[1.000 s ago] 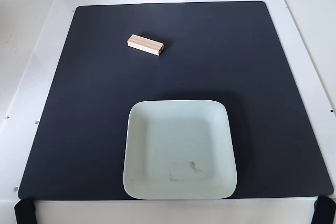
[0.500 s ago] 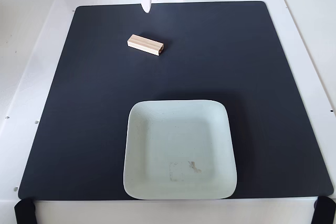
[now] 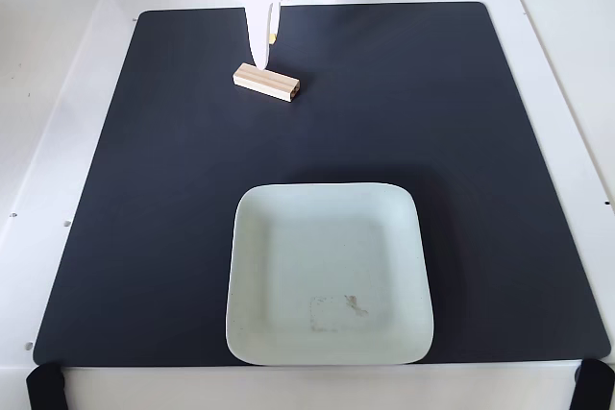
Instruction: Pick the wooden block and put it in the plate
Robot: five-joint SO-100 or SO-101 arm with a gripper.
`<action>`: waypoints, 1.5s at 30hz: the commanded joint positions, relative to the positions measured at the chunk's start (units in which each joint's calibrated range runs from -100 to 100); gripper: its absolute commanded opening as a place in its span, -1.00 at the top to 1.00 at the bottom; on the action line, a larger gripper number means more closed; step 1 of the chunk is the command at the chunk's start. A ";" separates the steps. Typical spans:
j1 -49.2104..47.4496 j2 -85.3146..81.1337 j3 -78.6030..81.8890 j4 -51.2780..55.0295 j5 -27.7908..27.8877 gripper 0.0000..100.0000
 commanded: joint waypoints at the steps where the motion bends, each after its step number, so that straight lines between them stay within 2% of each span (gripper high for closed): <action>1: -0.15 1.41 0.09 -0.25 -0.39 0.49; 15: 0.75 20.31 -11.34 -0.34 -0.44 0.49; 27: 1.08 23.61 -13.31 -0.34 -0.44 0.49; 29: 1.08 23.61 -12.95 -0.34 -0.44 0.54; 36: 1.08 23.61 -12.50 -0.34 -0.39 0.94; 45: 1.08 22.51 -11.52 -0.34 -0.01 0.97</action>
